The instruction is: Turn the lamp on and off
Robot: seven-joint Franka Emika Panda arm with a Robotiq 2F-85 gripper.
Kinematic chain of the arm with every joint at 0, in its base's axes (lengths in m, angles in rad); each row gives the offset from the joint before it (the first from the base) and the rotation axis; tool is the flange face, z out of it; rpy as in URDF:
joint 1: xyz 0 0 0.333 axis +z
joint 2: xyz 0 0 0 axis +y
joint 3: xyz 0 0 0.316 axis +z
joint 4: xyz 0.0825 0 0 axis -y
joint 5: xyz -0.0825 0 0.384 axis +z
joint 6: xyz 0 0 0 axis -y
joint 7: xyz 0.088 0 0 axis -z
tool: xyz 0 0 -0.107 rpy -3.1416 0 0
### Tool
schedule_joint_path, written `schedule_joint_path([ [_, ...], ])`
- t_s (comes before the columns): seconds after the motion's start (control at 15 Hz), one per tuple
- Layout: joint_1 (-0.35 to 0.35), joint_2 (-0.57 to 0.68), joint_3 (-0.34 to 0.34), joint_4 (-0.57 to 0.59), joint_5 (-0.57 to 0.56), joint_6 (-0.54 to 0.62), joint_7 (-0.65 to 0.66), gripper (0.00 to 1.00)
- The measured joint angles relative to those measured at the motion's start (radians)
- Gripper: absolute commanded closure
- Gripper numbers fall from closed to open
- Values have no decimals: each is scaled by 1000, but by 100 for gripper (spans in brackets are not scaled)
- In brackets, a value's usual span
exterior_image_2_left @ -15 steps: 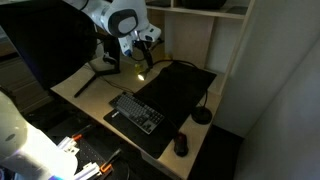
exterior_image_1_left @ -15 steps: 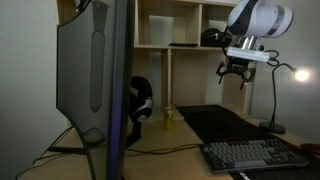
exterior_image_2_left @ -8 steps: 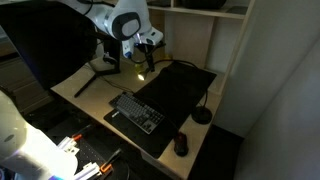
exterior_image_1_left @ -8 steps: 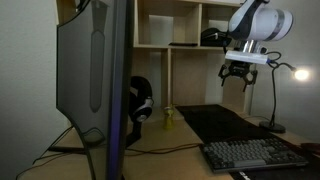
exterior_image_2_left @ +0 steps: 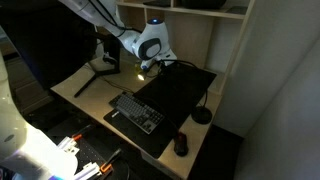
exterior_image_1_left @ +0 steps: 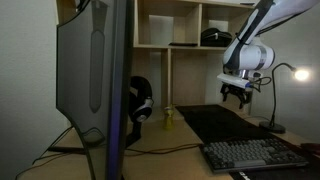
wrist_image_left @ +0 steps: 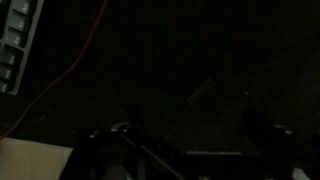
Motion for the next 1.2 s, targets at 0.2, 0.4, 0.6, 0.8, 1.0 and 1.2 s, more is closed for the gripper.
schedule_joint_path([
  [0.2, 11, 10, -10, 17, -13, -1, 15, 0],
  [0.4, 71, 68, -76, 45, -50, 5, 195, 0],
  [0.6, 105, 190, -96, 145, -33, 19, 390, 0],
  [0.8, 131, 303, -106, 263, -13, 15, 556, 0],
  [1.0, 137, 340, -106, 318, 0, 10, 595, 0],
  [1.2, 137, 354, -111, 322, -1, 30, 620, 0],
])
